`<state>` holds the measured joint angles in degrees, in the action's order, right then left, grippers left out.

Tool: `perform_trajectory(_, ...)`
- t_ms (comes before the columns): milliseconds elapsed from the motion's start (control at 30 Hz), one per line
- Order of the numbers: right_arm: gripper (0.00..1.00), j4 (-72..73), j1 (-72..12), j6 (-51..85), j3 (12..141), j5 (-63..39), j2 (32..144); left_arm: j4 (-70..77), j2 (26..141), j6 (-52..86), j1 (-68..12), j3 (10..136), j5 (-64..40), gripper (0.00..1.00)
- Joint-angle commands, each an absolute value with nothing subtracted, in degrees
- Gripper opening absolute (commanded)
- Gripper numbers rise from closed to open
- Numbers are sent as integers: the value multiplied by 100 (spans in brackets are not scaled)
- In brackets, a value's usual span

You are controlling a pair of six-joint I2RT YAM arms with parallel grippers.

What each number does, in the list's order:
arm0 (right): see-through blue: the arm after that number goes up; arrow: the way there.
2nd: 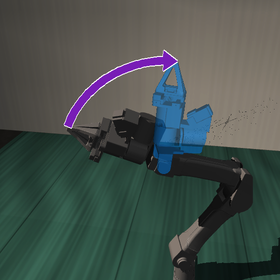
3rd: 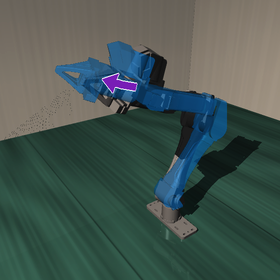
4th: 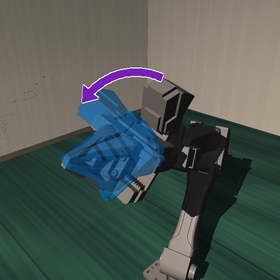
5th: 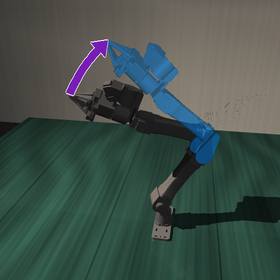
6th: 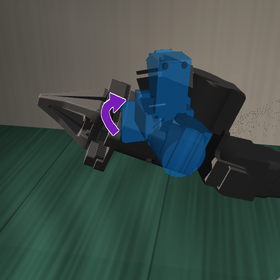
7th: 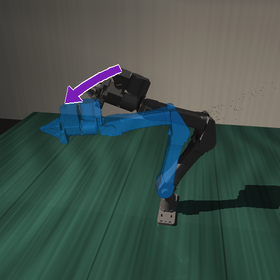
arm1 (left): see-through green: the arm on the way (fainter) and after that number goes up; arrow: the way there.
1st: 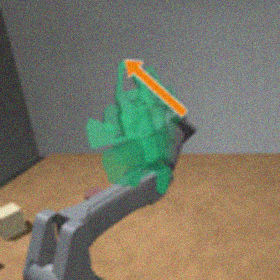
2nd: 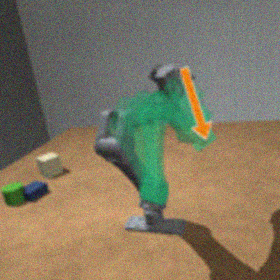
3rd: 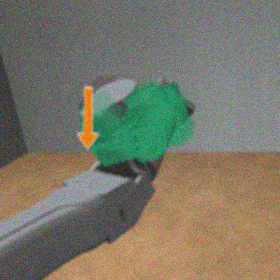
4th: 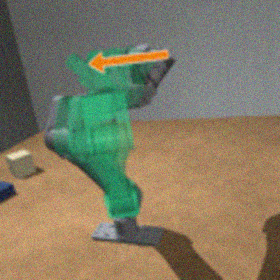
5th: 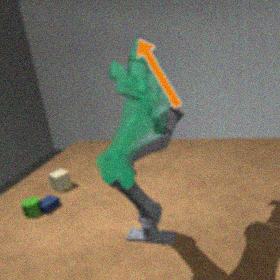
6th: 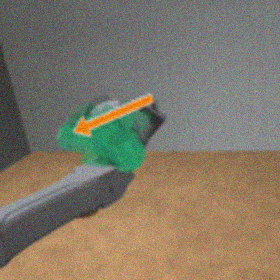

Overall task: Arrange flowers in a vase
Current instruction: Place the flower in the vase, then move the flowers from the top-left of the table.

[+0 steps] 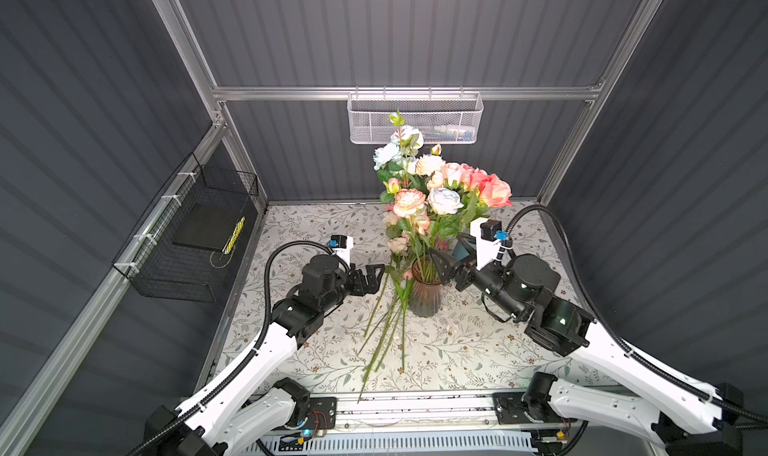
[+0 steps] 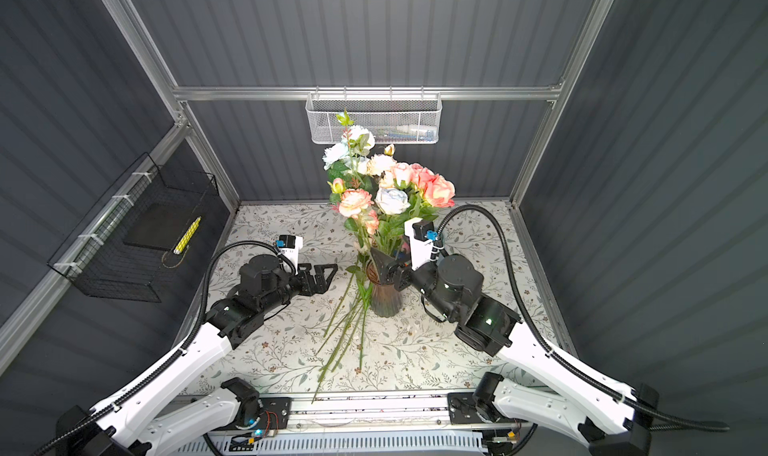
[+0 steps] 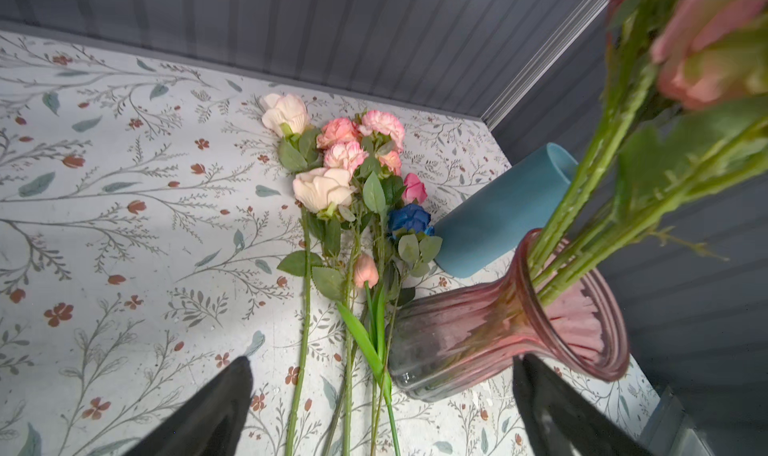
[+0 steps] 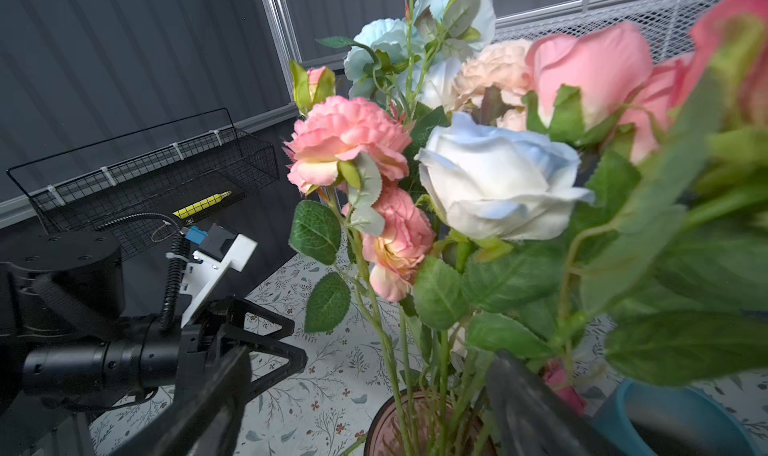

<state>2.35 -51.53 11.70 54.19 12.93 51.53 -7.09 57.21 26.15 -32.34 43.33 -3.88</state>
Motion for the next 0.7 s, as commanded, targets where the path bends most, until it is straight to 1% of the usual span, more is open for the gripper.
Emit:
perform_trajectory(0, 99, 365, -5159, 1458, 5256, 1220, 4861, -987, 6042, 2645, -3268, 4498, -765, 100)
perform_trajectory(67, 99, 384, -5159, 1468, 5167, 1224, 4679, -1065, 6294, 2611, -3345, 4500, -935, 100)
perform_trajectory(167, 99, 367, -5159, 1448, 5100, 1273, 4452, -1202, 6750, 2529, -3682, 4509, -934, 100)
perform_trajectory(367, 99, 226, -5155, 1350, 5114, 1397, 4251, -1016, 7672, 2437, -4377, 4365, -392, 100)
perform_trajectory(500, 99, 117, -5158, 1277, 5141, 1475, 4172, -1169, 8336, 2270, -4896, 4526, 300, 100)
perform_trajectory(667, 99, 47, -5150, 1250, 5133, 1537, 4039, -1227, 8856, 2097, -5239, 4555, 927, 100)
